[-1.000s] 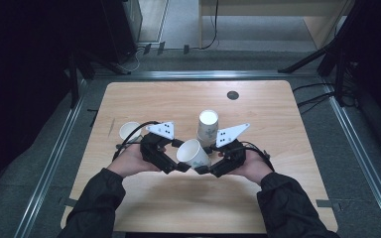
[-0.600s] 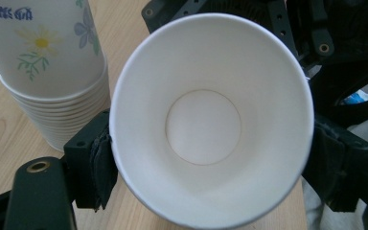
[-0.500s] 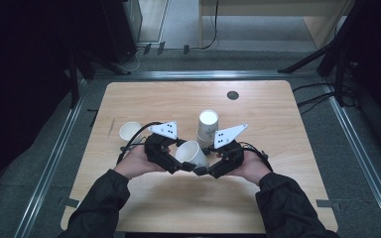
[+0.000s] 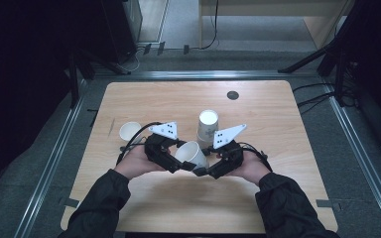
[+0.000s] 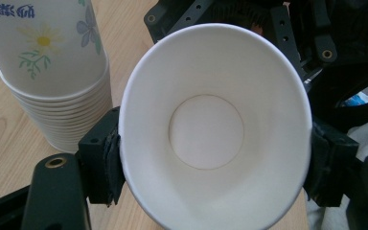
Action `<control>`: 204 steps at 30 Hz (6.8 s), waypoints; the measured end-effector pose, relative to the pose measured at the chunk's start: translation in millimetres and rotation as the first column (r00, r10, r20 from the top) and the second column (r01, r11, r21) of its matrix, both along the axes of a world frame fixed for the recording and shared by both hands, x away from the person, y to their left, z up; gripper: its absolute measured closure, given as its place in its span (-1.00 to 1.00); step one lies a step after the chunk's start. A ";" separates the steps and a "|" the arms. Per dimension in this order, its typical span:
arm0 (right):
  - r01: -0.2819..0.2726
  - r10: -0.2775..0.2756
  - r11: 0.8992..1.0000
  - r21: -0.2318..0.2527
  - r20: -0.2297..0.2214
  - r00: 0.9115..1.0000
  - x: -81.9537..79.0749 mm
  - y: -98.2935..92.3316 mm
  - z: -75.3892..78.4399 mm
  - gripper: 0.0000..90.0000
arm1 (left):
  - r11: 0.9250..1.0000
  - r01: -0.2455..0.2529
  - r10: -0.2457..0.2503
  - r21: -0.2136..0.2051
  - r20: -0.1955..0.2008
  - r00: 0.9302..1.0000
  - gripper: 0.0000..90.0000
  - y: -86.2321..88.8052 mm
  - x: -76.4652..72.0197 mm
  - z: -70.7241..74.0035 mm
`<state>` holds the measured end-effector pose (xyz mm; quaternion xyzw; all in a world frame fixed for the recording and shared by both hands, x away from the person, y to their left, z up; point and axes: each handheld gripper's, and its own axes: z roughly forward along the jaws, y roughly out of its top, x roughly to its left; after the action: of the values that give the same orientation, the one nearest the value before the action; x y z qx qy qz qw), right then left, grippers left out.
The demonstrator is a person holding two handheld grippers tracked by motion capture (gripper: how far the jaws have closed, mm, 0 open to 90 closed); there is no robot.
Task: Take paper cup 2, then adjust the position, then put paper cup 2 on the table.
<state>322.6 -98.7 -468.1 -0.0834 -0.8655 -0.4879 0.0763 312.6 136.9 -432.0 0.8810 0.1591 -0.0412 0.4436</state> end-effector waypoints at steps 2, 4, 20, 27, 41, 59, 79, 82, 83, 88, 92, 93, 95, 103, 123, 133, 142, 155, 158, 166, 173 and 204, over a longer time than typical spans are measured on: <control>-0.006 0.006 1.000 0.001 0.000 1.000 -0.1 -0.1 0.1 -0.26 | 1.000 -0.001 0.001 -0.003 0.002 1.000 -0.46 0.1 -0.7 0.5; -0.005 0.005 1.000 0.002 0.001 1.000 0.0 -0.1 0.1 -0.29 | 1.000 -0.001 0.001 -0.004 0.006 1.000 -0.45 0.7 -0.7 1.2; 0.024 -0.024 0.998 -0.060 0.004 1.000 2.3 -3.8 -4.3 -0.39 | 0.998 -0.053 0.053 -0.029 0.015 0.998 -0.45 23.7 2.0 15.8; 0.039 -0.038 0.997 -0.069 0.008 0.999 3.5 -7.2 -4.5 -0.39 | 0.998 -0.063 0.063 -0.015 0.018 0.998 -0.44 31.6 2.9 19.2; 0.077 -0.070 0.992 -0.103 0.064 0.995 1.4 -13.8 -6.5 -0.46 | 0.997 -0.055 0.055 0.046 0.015 0.998 -0.44 41.7 1.9 16.9; 0.123 -0.114 0.986 -0.115 0.087 0.990 3.1 -25.6 -5.7 -0.48 | 0.988 -0.074 0.071 0.133 0.029 0.997 -0.44 70.2 -0.9 12.5; 0.143 -0.133 0.983 -0.118 0.091 0.987 4.3 -32.1 -4.7 -0.49 | 0.975 -0.146 0.140 0.169 0.047 0.989 -0.44 117.7 -3.3 -0.5; 0.133 -0.122 0.983 -0.122 0.095 0.988 4.7 -30.3 -4.5 -0.49 | 0.972 -0.163 0.158 0.171 0.041 0.987 -0.44 124.8 -4.2 -5.0; 0.134 -0.122 0.983 -0.124 0.095 0.988 5.2 -29.6 -4.7 -0.49 | 0.970 -0.165 0.160 0.177 0.044 0.986 -0.44 126.3 -4.6 -5.8; 0.130 -0.118 0.983 -0.129 0.093 0.989 6.7 -29.8 -4.8 -0.49 | 0.958 -0.193 0.188 0.211 0.043 0.981 -0.44 137.3 -7.8 -11.0; 0.133 -0.122 0.983 -0.128 0.088 0.989 8.1 -30.0 -4.9 -0.49 | 0.944 -0.227 0.222 0.240 0.050 0.974 -0.45 145.9 -11.9 -16.6; 0.132 -0.122 0.983 -0.131 0.085 0.989 8.1 -29.6 -5.2 -0.49 | 0.942 -0.234 0.229 0.242 0.051 0.972 -0.45 148.2 -13.1 -18.7; 0.128 -0.118 0.983 -0.133 0.086 0.989 8.0 -28.0 -6.2 -0.49 | 0.934 -0.244 0.237 0.260 0.059 0.970 -0.45 152.6 -14.6 -22.9; 0.122 -0.110 0.981 -0.149 0.085 0.990 7.7 -24.9 -8.2 -0.49 | 0.905 -0.268 0.259 0.329 0.072 0.963 -0.45 160.8 -13.1 -35.3; 0.134 -0.122 0.981 -0.141 0.088 0.989 7.9 -27.7 -7.4 -0.50 | 0.871 -0.315 0.312 0.376 0.069 0.947 -0.52 161.9 -5.7 -51.7; 0.131 -0.119 0.980 -0.147 0.091 0.989 7.2 -28.3 -7.6 -0.50 | 0.886 -0.292 0.318 0.361 -0.015 0.948 -0.61 158.7 -4.1 -53.1; 0.131 -0.118 0.981 -0.143 0.094 0.989 6.8 -28.2 -7.5 -0.50 | 0.895 -0.274 0.308 0.351 -0.043 0.951 -0.68 158.5 -4.8 -53.0; 0.129 -0.115 0.981 -0.145 0.101 0.988 6.7 -29.2 -6.4 -0.50 | 0.908 -0.286 0.318 0.305 -0.058 0.946 -0.69 167.9 -6.9 -42.1; 0.128 -0.115 0.981 -0.144 0.100 0.988 7.3 -29.5 -6.7 -0.50 | 0.906 -0.303 0.330 0.294 -0.045 0.943 -0.69 169.3 -7.9 -36.5; 0.130 -0.115 0.981 -0.147 0.106 0.988 7.2 -30.0 -7.0 -0.50 | 0.911 -0.328 0.350 0.250 -0.048 0.935 -0.69 174.3 -8.6 -23.0; 0.135 -0.121 0.980 -0.148 0.102 0.987 7.0 -31.7 -6.9 -0.50 | 0.909 -0.358 0.375 0.213 -0.043 0.926 -0.66 173.4 -7.5 -8.5; 0.160 -0.145 0.978 -0.137 0.114 0.983 1.7 -42.9 -4.0 -0.50 | 0.939 -0.285 0.291 0.194 0.002 0.957 -0.66 77.7 5.0 8.3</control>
<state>324.3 -141.6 -472.1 -0.1295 -0.8926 -0.4316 -0.0128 317.5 214.5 -423.7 0.8863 0.2954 0.0280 0.3557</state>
